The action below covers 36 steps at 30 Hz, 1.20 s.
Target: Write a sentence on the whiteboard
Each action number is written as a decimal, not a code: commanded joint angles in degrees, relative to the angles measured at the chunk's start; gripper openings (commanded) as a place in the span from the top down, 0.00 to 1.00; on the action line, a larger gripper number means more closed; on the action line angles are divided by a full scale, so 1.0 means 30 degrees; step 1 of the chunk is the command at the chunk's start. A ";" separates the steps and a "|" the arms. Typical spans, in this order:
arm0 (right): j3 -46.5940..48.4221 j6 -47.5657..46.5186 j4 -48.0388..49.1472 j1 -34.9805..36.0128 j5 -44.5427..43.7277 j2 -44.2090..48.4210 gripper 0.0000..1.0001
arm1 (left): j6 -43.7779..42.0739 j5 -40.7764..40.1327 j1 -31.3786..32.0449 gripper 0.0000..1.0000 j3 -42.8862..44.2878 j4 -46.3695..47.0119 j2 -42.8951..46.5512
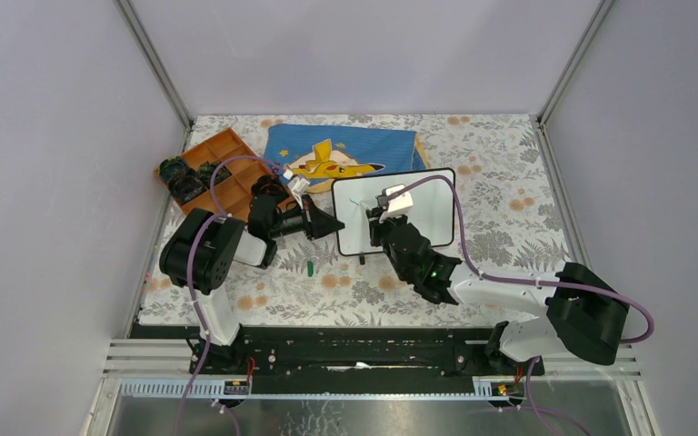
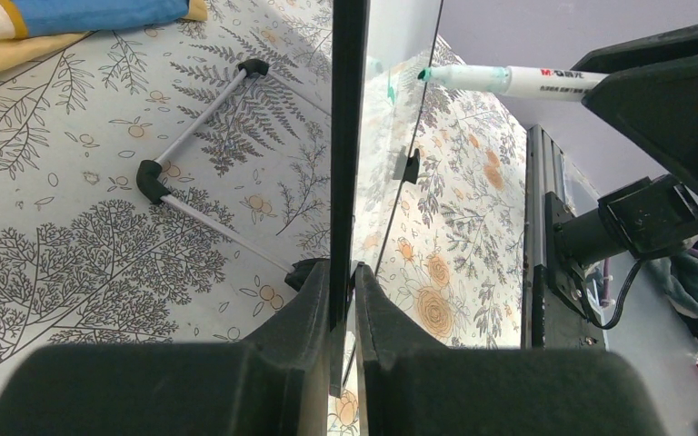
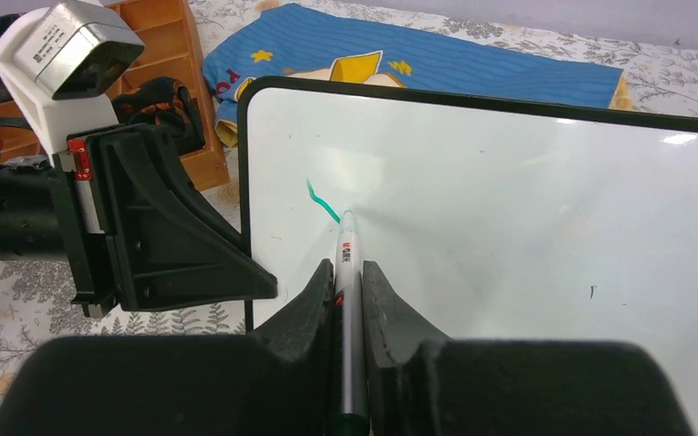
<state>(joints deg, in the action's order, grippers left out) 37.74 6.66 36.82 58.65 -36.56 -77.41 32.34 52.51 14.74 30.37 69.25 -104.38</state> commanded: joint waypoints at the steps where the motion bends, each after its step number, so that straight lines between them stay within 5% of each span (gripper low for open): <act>1: 0.0576 -0.0172 0.1226 -0.0378 -0.0522 0.0525 1.00 | -0.0927 -0.0307 0.0295 1.00 -0.0201 -0.1211 0.0120; 36: 0.0105 0.1131 0.0300 -0.1087 0.1103 0.0159 1.00 | -0.1127 -0.0335 0.0389 1.00 -0.0163 -0.1488 0.0151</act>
<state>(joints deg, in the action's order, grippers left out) 38.52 8.75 37.95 55.79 -34.59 -77.87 31.53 52.47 14.96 30.37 68.69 -104.01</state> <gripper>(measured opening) 0.161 0.160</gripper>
